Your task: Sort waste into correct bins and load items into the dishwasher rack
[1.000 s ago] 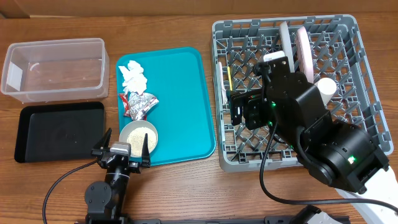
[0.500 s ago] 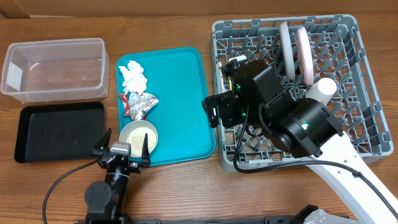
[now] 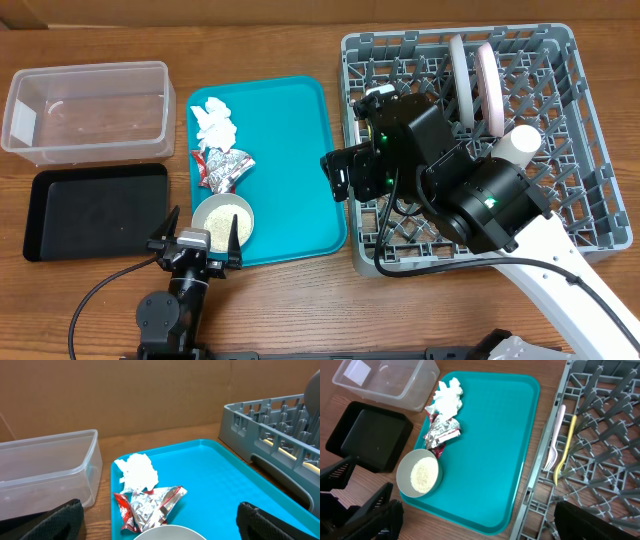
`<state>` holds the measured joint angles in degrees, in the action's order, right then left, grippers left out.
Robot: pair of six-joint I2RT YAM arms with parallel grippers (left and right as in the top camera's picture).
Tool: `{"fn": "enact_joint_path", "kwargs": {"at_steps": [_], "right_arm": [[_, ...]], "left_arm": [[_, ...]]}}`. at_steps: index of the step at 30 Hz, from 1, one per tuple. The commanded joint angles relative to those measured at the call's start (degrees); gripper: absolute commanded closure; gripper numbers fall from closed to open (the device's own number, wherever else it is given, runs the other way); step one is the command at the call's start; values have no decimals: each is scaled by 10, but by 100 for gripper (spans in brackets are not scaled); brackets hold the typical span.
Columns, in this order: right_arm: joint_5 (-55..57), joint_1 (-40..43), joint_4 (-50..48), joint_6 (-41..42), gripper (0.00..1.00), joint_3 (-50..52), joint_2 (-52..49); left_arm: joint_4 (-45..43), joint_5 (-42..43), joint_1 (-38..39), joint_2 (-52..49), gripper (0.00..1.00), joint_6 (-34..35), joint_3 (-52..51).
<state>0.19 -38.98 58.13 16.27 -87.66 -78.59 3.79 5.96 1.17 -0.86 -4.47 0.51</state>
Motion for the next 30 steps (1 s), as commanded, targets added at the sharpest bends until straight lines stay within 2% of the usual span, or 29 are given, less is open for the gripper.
{"fn": "enact_joint_path", "kwargs": {"at_steps": [1,7,12,18,25,30], "right_arm": [[-1,1,-2,-3,0,-5,7],[118,1,32,-15,0,-5,47],[118,1,65,-15,0,-5,101],[118,1,51,-15,0,-5,154],[116,1,99,-14,0,-5,155],[118,1,100,-17,0,-5,155]], "left_arm": [[1,-2,5,5,0,4,-2],[1,-2,5,5,0,4,-2],[1,-2,5,5,0,4,-2],[1,-2,5,5,0,4,-2],[1,-2,5,5,0,4,-2],[1,-2,5,5,0,4,-2]]}}
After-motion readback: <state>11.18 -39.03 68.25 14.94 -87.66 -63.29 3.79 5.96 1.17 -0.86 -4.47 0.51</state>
